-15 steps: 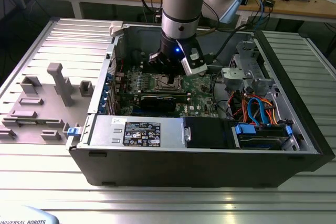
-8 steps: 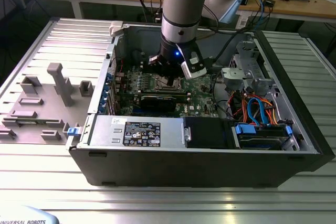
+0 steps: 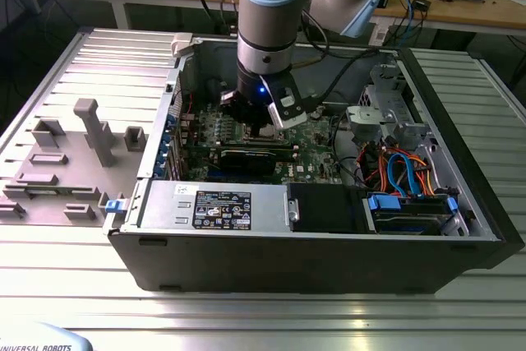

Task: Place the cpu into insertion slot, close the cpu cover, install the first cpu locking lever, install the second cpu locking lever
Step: 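Install the second cpu locking lever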

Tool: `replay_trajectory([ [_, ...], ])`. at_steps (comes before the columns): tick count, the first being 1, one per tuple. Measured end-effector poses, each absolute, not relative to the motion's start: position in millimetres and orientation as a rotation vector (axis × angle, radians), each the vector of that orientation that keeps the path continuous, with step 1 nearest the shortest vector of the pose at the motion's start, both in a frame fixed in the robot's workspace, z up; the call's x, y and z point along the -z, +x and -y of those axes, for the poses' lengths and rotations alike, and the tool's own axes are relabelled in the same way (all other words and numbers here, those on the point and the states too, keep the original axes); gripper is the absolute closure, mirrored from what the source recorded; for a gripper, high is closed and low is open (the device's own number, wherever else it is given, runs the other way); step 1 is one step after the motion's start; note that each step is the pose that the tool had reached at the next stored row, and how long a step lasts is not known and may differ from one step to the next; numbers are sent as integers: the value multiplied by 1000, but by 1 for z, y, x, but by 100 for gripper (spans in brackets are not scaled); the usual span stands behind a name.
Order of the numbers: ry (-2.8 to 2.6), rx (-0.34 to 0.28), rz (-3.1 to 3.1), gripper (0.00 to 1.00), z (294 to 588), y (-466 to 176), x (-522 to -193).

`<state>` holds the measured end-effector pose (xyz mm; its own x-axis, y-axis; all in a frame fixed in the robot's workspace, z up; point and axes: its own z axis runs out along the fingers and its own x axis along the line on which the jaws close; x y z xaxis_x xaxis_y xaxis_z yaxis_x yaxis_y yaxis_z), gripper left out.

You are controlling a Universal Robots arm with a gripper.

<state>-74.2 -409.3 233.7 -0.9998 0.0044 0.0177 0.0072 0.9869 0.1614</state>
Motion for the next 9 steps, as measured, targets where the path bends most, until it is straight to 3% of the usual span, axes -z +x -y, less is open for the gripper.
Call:
replay_trajectory([
  [9, -9, 295, 3110, 89, 416, -78, -227],
])
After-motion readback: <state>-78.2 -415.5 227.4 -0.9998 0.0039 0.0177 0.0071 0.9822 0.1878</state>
